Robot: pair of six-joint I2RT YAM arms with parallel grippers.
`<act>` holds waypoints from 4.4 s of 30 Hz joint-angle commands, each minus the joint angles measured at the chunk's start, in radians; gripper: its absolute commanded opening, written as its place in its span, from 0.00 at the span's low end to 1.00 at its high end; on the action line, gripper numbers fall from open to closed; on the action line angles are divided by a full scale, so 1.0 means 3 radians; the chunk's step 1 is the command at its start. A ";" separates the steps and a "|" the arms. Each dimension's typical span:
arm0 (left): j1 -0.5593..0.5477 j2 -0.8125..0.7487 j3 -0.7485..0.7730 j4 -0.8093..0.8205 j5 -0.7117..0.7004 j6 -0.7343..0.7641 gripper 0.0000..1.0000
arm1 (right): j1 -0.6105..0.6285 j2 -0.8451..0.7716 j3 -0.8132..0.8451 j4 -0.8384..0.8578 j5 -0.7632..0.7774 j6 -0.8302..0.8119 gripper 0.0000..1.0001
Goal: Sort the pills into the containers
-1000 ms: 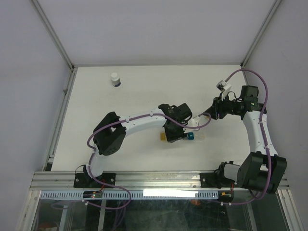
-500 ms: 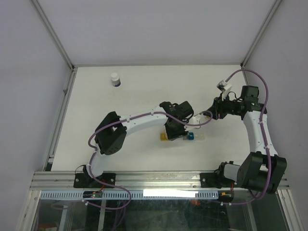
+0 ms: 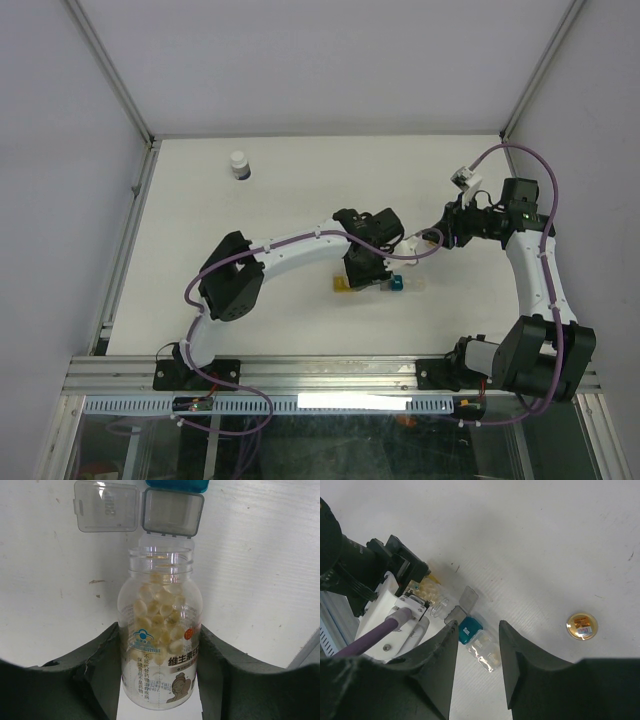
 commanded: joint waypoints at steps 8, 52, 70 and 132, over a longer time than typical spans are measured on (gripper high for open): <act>0.0022 -0.0141 -0.0057 0.0137 -0.0001 -0.0005 0.00 | -0.0050 0.0000 0.0041 0.0018 -0.0126 -0.0018 0.41; -0.0036 0.0032 0.0316 -0.0255 -0.0098 -0.0064 0.00 | -0.0092 -0.0009 0.0040 -0.0004 -0.0145 -0.0035 0.41; -0.0118 -0.0041 0.0163 -0.0055 -0.0127 -0.0055 0.00 | -0.0104 -0.0017 0.0046 -0.0012 -0.0156 -0.0037 0.42; -0.0087 -0.0068 0.0071 -0.0035 -0.0230 -0.0159 0.00 | -0.0135 -0.0022 0.0063 -0.0045 -0.0203 -0.0053 0.42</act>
